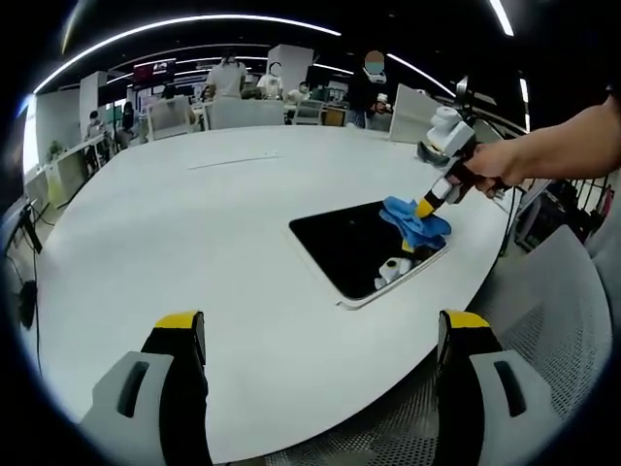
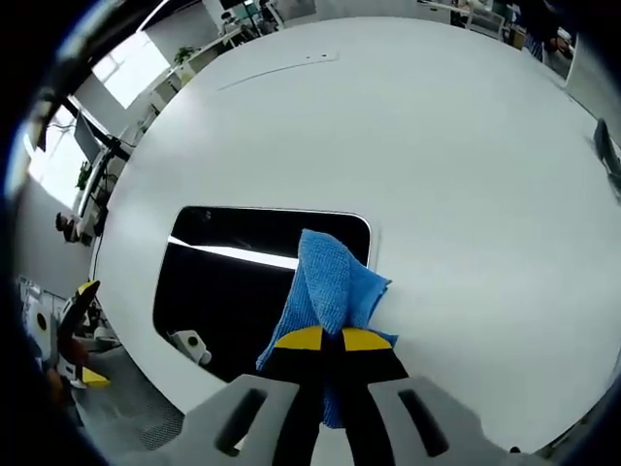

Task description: Wipe the mirror surface with the cleaning cloth until all visible marks leave the cleaned area.

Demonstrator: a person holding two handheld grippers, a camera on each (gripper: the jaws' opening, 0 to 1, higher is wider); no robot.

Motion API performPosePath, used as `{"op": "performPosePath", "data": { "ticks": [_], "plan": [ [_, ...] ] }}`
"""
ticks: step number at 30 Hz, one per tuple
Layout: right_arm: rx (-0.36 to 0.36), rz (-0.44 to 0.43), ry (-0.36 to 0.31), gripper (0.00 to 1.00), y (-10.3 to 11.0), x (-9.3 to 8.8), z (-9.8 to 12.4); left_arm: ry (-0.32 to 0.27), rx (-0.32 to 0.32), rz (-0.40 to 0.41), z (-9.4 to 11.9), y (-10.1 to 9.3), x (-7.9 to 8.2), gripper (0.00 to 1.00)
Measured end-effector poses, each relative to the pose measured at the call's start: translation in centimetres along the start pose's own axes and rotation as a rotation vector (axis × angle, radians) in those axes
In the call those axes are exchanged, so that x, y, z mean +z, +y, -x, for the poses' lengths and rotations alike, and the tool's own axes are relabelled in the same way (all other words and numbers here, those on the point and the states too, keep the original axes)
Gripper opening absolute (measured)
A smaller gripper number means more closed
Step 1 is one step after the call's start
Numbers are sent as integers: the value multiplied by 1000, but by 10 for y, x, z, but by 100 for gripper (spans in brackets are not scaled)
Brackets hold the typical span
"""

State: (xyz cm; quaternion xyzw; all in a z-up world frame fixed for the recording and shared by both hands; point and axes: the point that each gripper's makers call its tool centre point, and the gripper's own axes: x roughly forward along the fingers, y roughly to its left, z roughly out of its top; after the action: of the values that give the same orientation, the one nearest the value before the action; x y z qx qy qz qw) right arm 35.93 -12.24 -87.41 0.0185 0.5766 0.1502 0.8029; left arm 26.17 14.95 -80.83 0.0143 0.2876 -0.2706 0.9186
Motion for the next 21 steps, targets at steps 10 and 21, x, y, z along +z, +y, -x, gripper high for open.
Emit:
{"op": "performPosePath", "data": {
  "ticks": [10,21],
  "plan": [
    [5,-45,-16,0,0,-1,1,-5,3,1,0,0,0,99],
    [0,-33,-3,0,7,-9,4,-12,11,6,1,1,2,99]
  ]
}}
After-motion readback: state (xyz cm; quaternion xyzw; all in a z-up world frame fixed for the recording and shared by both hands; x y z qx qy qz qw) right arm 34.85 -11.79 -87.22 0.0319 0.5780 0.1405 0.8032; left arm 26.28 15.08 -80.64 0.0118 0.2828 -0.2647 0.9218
